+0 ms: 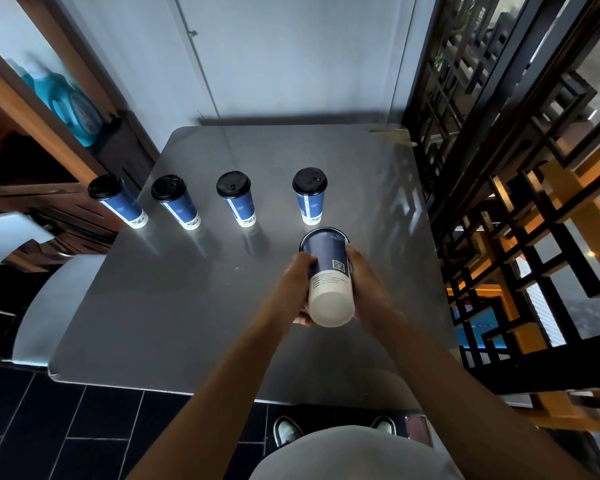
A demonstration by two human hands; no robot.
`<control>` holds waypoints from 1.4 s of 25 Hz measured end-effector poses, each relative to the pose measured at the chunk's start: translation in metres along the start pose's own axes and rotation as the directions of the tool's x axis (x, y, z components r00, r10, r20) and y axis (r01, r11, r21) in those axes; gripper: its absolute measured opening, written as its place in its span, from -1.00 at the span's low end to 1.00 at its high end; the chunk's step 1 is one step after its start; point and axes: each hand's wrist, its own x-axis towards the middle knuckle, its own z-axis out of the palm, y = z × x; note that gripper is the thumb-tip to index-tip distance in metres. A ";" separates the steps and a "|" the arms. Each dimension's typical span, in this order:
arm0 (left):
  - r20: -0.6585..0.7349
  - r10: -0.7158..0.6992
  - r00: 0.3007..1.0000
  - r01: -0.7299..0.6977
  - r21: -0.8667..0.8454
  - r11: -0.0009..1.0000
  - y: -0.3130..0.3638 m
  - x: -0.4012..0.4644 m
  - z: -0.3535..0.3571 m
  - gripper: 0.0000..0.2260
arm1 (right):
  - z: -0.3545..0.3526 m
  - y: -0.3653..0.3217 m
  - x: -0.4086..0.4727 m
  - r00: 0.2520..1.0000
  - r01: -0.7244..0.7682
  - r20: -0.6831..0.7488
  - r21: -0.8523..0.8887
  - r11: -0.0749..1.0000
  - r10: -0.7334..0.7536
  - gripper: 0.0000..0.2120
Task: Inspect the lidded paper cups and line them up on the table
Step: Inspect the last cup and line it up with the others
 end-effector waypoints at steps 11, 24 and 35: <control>0.031 -0.035 0.999 0.038 -0.113 0.993 -0.001 0.002 0.002 -0.28 | 0.009 -0.008 -0.012 1.000 0.005 -0.021 -0.159 0.987 -0.008 -0.41; 0.081 -0.098 0.992 0.111 -0.186 0.976 -0.010 0.011 -0.004 -0.54 | 0.014 -0.009 -0.014 0.996 -0.086 -0.031 0.005 0.996 0.087 -0.18; -0.035 0.048 0.998 -0.044 0.114 0.993 -0.011 0.008 -0.006 -0.54 | 0.011 -0.018 -0.019 0.997 -0.054 -0.070 -0.166 0.985 0.043 -0.25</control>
